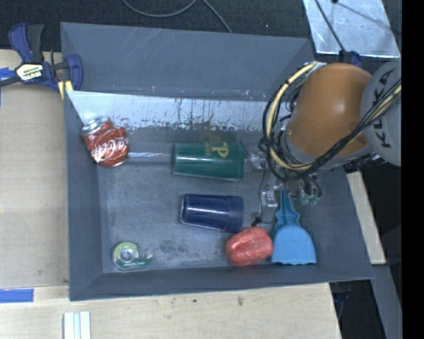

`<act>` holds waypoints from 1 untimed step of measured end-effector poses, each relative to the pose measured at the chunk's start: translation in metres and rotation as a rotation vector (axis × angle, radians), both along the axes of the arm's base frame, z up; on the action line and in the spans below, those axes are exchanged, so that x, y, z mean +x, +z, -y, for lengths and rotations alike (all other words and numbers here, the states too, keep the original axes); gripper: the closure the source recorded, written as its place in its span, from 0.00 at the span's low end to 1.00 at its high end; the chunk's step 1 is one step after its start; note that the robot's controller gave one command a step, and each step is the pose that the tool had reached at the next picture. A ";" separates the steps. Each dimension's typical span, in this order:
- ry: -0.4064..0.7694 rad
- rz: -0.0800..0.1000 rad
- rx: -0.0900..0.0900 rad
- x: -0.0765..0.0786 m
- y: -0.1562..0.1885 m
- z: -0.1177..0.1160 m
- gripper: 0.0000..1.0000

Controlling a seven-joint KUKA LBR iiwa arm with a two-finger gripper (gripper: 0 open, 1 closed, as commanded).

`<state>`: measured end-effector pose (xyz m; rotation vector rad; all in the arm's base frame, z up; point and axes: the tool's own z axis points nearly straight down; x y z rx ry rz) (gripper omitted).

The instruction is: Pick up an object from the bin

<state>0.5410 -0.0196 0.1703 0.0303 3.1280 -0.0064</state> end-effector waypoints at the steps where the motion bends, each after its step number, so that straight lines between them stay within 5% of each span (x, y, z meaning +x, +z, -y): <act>1: 0.058 -0.023 0.008 0.003 -0.026 -0.025 0.00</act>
Offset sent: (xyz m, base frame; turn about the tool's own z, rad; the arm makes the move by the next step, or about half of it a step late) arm -0.0442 0.0377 -0.1003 -0.0720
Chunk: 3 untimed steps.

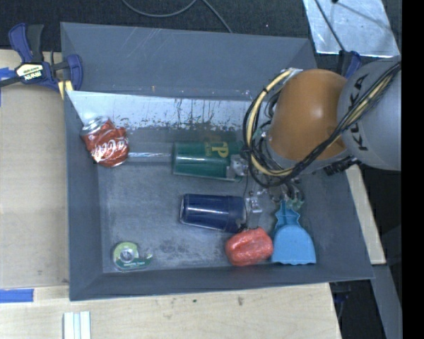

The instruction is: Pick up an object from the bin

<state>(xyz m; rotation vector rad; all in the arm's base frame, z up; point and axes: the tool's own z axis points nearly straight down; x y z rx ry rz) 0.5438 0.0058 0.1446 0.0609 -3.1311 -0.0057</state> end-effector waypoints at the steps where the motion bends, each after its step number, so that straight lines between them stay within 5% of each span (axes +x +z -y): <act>1: 0.007 0.032 -0.007 -0.012 -0.029 -0.002 0.00; 2: -0.124 0.012 -0.004 -0.031 -0.061 -0.012 0.00; 3: -0.400 0.027 -0.003 -0.024 -0.068 -0.010 0.00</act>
Offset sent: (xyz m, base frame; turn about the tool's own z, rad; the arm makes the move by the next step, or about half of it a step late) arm -0.0332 0.0226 -0.0558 0.3202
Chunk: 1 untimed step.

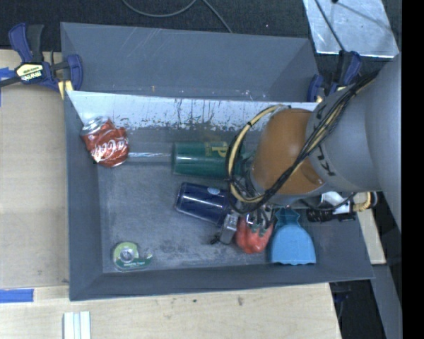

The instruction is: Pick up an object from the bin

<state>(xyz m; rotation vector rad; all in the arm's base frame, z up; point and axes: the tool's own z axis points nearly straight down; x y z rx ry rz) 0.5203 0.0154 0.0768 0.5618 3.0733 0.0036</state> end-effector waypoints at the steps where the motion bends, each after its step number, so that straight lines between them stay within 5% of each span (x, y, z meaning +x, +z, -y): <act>1: -0.161 -0.015 0.002 0.004 0.003 -0.012 1.00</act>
Offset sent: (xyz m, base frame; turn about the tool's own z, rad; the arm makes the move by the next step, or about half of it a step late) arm 0.0000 0.0000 0.0000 0.0000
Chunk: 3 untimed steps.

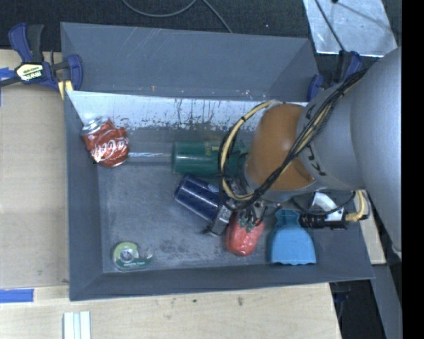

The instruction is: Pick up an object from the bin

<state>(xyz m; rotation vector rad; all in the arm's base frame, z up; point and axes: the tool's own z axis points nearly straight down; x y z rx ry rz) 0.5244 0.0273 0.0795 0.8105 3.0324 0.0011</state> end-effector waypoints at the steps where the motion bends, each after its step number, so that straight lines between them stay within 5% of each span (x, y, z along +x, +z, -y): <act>1: 0.000 0.000 0.000 0.000 0.000 0.000 1.00; 3: 0.042 -0.003 -0.001 -0.002 0.098 0.005 1.00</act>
Offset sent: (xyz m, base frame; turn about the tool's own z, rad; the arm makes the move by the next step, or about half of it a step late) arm 0.0006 0.0013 0.0890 0.0054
